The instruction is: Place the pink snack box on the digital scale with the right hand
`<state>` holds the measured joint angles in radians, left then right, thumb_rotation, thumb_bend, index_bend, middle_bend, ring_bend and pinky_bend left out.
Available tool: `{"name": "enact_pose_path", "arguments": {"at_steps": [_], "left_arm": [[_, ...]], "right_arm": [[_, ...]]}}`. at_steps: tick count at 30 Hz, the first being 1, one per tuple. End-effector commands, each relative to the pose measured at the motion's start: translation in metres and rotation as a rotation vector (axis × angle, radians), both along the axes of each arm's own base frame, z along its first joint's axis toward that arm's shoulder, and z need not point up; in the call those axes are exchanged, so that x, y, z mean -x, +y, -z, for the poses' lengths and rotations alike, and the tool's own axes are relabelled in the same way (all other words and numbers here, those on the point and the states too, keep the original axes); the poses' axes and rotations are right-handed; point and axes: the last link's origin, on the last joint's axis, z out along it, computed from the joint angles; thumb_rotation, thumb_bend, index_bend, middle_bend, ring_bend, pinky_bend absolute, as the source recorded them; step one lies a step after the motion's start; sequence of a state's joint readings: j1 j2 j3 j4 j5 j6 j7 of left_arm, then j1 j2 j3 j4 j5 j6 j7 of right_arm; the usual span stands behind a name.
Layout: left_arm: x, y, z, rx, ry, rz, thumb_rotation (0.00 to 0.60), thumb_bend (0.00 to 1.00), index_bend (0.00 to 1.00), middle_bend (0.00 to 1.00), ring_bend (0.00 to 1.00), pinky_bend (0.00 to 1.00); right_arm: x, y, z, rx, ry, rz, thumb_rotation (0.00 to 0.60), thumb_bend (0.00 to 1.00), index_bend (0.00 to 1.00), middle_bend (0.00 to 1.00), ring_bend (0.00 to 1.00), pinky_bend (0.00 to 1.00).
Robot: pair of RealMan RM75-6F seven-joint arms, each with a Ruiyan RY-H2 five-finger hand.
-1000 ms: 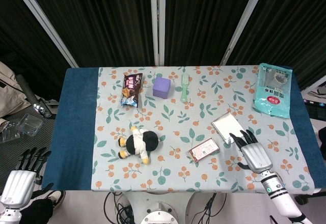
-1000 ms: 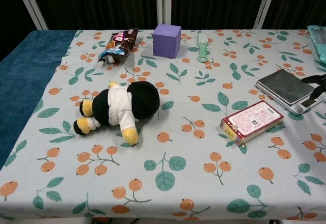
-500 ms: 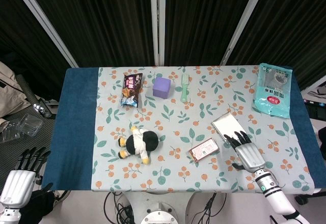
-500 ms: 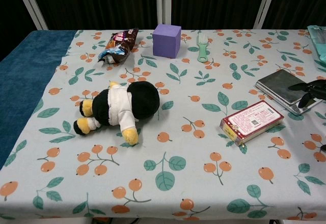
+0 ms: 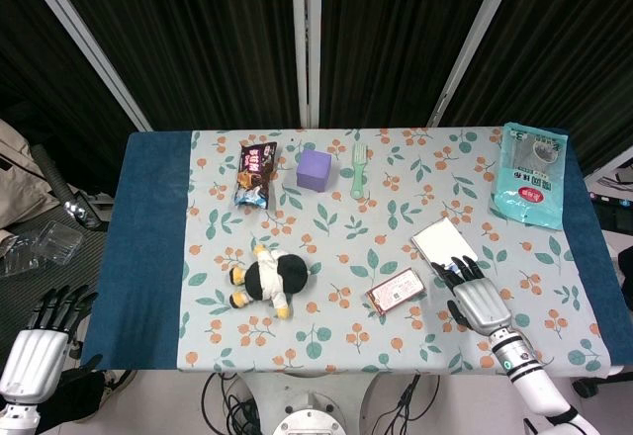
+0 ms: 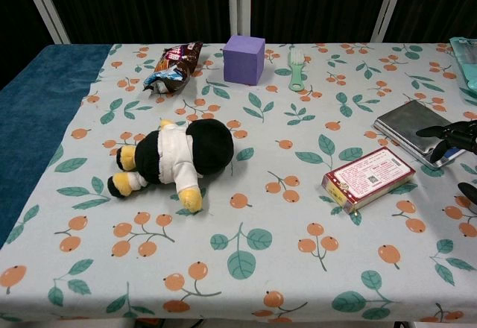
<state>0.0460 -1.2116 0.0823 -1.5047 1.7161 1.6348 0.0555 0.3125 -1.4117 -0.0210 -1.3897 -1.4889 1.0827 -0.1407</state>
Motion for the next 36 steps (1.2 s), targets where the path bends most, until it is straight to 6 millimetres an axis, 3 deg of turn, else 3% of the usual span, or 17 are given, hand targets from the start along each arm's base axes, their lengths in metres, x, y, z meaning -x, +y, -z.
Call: {"name": "enact_pose_path", "arguments": {"at_steps": [1,9,15,19,24,36], "left_arm": [[0.0,0.0,0.0,0.0,0.0,0.0,0.6,0.11,0.14,0.06,0.0,0.07],[0.0,-0.001,0.0,0.001,-0.001,0.001,0.6,0.11,0.14,0.06,0.0,0.07],[0.0,-0.002,-0.001,-0.003,-0.002,0.001,0.6,0.11,0.14,0.06,0.0,0.07],[-0.001,-0.001,0.001,0.001,-0.002,0.005,0.6,0.11,0.14,0.06,0.0,0.07],[-0.001,-0.002,0.001,0.001,-0.001,0.005,0.6,0.11,0.14,0.06,0.0,0.07],[0.003,-0.005,-0.002,-0.009,-0.007,-0.008,0.6,0.11,0.14,0.06,0.0,0.07]], "right_arm": [[0.001,0.0,0.001,-0.001,0.002,0.003,0.6,0.52,0.0,0.26,0.0,0.0],[0.003,0.002,0.002,-0.002,0.001,0.013,0.6,0.55,0.0,0.28,0.0,0.0],[-0.016,0.004,-0.01,0.087,-0.074,-0.089,0.6,0.54,0.0,0.26,0.0,0.0],[-0.029,0.0,-0.012,0.118,-0.075,-0.161,0.6,0.39,0.0,0.19,0.0,0.0],[-0.043,-0.012,0.001,0.068,-0.013,-0.192,0.6,0.23,0.0,0.1,0.0,0.0],[-0.081,-0.035,0.041,-0.074,0.077,-0.241,0.6,0.21,0.0,0.13,0.0,0.0]]}}
